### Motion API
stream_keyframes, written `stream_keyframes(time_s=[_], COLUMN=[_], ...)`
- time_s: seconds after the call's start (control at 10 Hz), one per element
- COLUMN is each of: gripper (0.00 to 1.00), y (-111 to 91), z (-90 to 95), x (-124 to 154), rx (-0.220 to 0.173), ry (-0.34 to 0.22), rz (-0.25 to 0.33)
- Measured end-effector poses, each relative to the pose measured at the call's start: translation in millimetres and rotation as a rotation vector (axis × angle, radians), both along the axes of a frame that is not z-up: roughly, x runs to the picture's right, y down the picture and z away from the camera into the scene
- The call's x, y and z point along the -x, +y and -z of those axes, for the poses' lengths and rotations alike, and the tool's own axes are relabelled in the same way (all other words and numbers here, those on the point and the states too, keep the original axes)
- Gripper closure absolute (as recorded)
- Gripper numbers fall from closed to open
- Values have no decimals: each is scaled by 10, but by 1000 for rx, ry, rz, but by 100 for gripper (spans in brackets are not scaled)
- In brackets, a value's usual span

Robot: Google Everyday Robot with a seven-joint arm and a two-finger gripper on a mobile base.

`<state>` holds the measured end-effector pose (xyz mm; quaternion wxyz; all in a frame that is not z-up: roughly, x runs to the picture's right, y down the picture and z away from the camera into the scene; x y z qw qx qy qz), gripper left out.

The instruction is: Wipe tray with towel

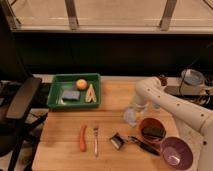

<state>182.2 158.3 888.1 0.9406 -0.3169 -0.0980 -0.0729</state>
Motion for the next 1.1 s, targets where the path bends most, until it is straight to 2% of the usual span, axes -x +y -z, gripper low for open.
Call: stream_keyframes(time_s=[0.2,0.5,0.7,0.9,1.1], gripper=[52,84,99,100,100], y=[70,62,60,46,-121], z=[-18,26,22,73,269], x=[17,2,17,9,-6], rx=[21,27,26,22,0], ry=[-1,1,-1,4,13], rz=[3,2,7,13,29])
